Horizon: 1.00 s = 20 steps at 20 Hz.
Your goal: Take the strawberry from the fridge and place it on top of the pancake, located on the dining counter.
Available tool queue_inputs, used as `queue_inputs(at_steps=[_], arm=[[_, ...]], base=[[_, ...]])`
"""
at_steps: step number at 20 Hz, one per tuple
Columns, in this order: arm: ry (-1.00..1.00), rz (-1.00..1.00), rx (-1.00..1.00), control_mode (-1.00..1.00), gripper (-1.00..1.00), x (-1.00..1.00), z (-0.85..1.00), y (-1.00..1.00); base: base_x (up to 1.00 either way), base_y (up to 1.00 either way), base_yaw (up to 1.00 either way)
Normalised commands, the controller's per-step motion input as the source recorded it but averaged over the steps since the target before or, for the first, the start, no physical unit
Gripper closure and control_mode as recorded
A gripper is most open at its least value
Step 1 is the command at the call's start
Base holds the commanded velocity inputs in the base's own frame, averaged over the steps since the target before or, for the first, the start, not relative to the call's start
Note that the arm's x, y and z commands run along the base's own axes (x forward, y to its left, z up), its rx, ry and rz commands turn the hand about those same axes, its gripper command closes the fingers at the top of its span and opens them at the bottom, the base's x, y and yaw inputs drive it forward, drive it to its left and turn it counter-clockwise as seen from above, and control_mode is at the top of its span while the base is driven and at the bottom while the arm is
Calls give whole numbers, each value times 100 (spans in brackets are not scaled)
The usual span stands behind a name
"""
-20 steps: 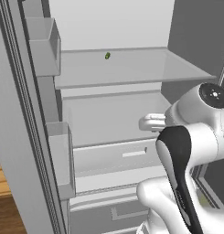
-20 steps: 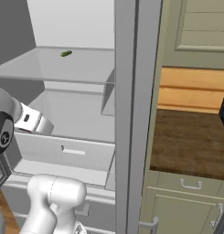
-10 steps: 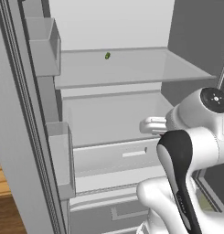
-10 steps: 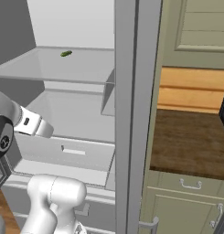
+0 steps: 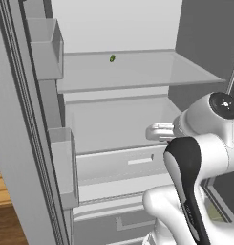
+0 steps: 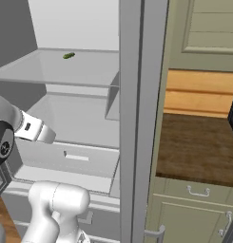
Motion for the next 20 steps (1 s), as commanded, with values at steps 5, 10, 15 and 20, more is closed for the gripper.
queue_inputs(at_steps=[5,10,15,20], arm=[[0,0,0,-100,100,-12,-4,0],[0,0,0,-100,100,-9,-6,-29],[0,2,0,-100,100,8,-1,-17],[0,0,0,100,100,1,0,0]], base=[[0,0,0],[0,0,0],[0,0,0],[-7,14,8]])
